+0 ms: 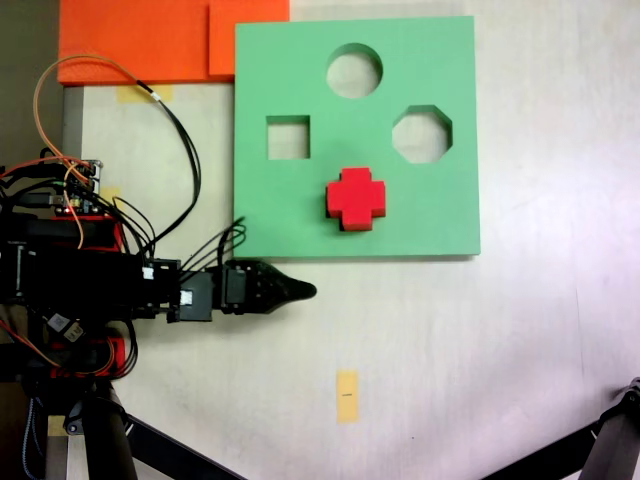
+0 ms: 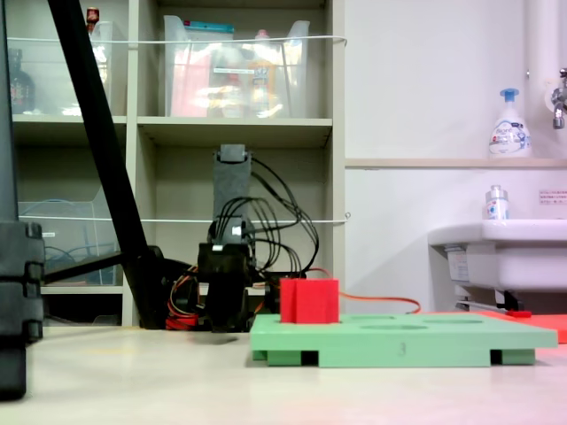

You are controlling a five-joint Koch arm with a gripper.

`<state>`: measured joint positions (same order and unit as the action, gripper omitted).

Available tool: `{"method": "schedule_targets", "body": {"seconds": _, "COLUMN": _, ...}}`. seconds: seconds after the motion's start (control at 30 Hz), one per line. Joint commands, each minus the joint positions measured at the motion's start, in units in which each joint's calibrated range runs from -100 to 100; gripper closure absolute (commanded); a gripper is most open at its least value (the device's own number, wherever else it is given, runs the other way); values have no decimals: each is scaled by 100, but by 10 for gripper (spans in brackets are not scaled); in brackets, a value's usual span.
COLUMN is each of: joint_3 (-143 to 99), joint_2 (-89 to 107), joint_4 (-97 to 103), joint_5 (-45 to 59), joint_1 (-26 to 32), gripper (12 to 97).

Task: Put the cross columnar block into the corresponding hole

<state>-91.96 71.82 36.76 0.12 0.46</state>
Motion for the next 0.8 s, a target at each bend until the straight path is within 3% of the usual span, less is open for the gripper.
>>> {"method": "schedule_targets", "body": {"seconds": 0.0, "joint_3": -106, "joint_2": -171, "joint_4": 402, "joint_5": 34, "joint_1": 24, "gripper": 567}}
{"method": "schedule_targets", "body": {"seconds": 0.13, "joint_3": -804, "joint_2": -227, "joint_4": 431, "joint_5": 205, "joint_1": 49, "gripper": 572}}
{"method": "schedule_targets", "body": {"seconds": 0.3, "joint_3": -804, "joint_2": 1282, "joint_4": 296, "joint_5": 210, "joint_1": 117, "gripper": 634}}
{"method": "schedule_targets", "body": {"seconds": 0.43, "joint_3": -804, "joint_2": 2818, "joint_4": -1543, "joint_5": 176, "joint_1": 117, "gripper": 634}}
{"method": "schedule_targets", "body": {"seconds": 0.77, "joint_3": -804, "joint_2": 2818, "joint_4": -3421, "joint_5": 78, "joint_1": 63, "gripper": 630}}
